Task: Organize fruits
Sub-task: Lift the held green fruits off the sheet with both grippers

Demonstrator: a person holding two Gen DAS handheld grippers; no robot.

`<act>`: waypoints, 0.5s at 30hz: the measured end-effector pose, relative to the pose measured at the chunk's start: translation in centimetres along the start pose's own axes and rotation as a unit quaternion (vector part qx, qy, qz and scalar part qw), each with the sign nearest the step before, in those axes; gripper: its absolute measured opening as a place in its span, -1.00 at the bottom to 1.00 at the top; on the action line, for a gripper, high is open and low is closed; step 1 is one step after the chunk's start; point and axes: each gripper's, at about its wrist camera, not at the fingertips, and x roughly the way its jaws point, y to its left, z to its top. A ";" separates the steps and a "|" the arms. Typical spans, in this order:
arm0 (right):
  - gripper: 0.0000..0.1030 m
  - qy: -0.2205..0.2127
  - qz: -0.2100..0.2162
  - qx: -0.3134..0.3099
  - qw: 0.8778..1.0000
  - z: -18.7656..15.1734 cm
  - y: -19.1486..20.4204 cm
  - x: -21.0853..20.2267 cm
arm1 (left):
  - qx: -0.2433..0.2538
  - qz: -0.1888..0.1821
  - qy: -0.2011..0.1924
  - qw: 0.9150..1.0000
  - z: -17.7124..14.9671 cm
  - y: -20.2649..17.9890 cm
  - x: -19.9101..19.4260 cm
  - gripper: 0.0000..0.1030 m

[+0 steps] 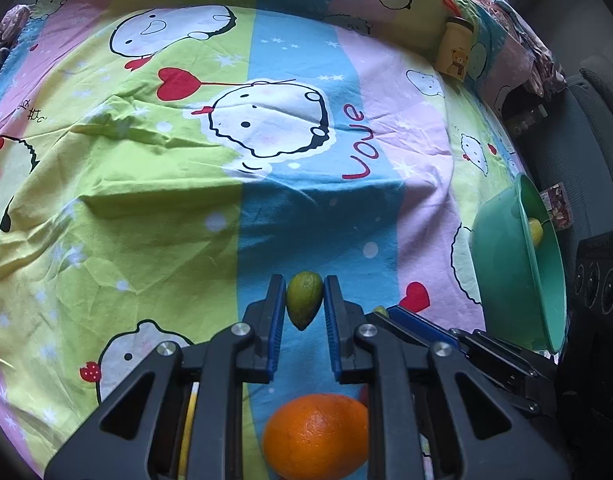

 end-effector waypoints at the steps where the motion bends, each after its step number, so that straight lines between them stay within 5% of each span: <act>1: -0.59 -0.002 0.000 0.001 1.000 0.0 -0.1 -0.1 | -0.001 -0.002 -0.002 1.000 0.0 0.0 -0.1 -0.64; 15: -0.59 -0.030 0.005 0.029 0.999 0.4 -1.2 -1.4 | -0.004 -0.017 -0.018 1.000 -0.4 -0.3 -1.8 -0.64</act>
